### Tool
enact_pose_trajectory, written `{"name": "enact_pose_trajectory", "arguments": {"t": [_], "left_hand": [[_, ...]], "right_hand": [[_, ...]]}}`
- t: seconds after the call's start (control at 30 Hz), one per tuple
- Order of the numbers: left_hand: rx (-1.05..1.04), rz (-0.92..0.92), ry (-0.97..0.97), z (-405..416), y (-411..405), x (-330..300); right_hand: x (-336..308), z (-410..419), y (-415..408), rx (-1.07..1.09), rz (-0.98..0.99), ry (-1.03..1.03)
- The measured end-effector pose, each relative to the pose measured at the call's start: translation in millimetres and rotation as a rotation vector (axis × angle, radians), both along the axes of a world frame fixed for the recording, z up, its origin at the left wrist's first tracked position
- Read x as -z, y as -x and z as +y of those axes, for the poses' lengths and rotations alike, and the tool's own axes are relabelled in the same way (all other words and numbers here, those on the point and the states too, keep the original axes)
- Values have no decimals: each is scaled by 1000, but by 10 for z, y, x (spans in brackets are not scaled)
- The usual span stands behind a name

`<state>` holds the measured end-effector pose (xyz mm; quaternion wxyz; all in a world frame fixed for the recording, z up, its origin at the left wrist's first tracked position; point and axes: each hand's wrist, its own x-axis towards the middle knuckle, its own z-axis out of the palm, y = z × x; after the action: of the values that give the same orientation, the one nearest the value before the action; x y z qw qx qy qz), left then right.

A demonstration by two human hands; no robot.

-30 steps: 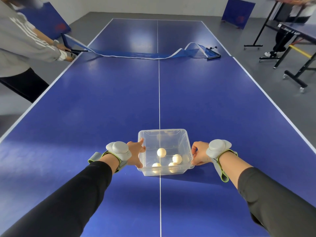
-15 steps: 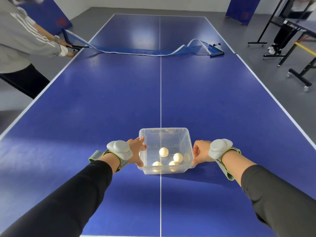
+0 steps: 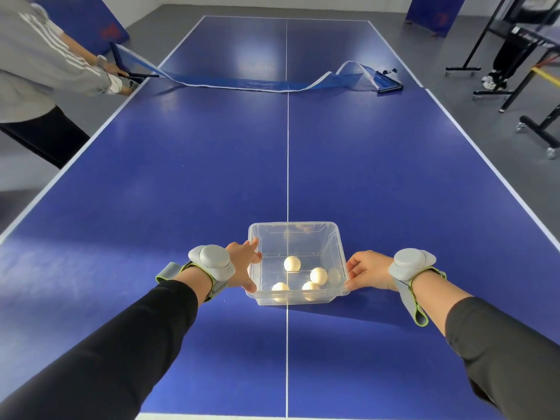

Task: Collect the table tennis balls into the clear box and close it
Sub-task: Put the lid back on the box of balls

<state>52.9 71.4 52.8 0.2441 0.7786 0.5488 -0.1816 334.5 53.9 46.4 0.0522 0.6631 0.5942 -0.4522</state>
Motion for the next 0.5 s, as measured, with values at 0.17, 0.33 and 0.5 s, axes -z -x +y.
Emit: {"name": "enact_pose_trajectory", "arguments": {"t": [0.17, 0.33, 0.5], "left_hand": [[14, 44, 3, 19, -18, 13], [123, 150, -12, 3, -112, -79], [167, 154, -48, -23, -123, -78]], "right_hand": [[0, 6, -4, 26, 16, 24], [-123, 49, 93, -171, -197, -133], [-212, 161, 286, -443, -418, -177]]}}
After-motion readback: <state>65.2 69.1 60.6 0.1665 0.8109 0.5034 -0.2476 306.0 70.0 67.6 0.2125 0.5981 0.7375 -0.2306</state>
